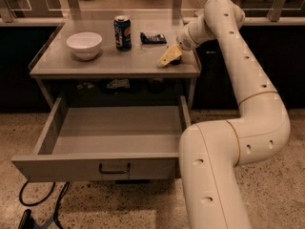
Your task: Place rxbar chocolate into top drawer
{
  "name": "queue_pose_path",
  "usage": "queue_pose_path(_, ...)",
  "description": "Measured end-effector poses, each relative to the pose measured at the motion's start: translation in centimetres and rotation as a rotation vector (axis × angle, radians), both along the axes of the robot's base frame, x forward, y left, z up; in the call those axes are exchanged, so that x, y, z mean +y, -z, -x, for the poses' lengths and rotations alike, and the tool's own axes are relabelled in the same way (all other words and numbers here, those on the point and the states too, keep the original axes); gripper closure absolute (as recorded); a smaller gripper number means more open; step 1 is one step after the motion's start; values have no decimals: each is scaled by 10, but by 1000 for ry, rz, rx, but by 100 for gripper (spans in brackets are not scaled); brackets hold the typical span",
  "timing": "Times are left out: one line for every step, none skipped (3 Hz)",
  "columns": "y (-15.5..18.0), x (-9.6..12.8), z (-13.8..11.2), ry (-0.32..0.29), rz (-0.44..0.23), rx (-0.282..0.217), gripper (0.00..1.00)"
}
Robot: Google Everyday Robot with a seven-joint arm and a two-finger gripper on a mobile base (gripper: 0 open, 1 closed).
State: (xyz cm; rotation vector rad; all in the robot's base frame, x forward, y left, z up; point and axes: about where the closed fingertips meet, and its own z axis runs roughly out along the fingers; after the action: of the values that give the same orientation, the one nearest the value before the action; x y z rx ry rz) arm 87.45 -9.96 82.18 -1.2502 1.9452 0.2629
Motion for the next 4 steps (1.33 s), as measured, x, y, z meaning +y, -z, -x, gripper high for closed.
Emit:
queue_pose_path(0,0,0,0,0,0,0)
queue_pose_path(-3,0,1,4,6,5,0)
queue_pose_path(1,11,6,7,55,52,0)
queue_pose_path(1,11,6,7,55,52,0)
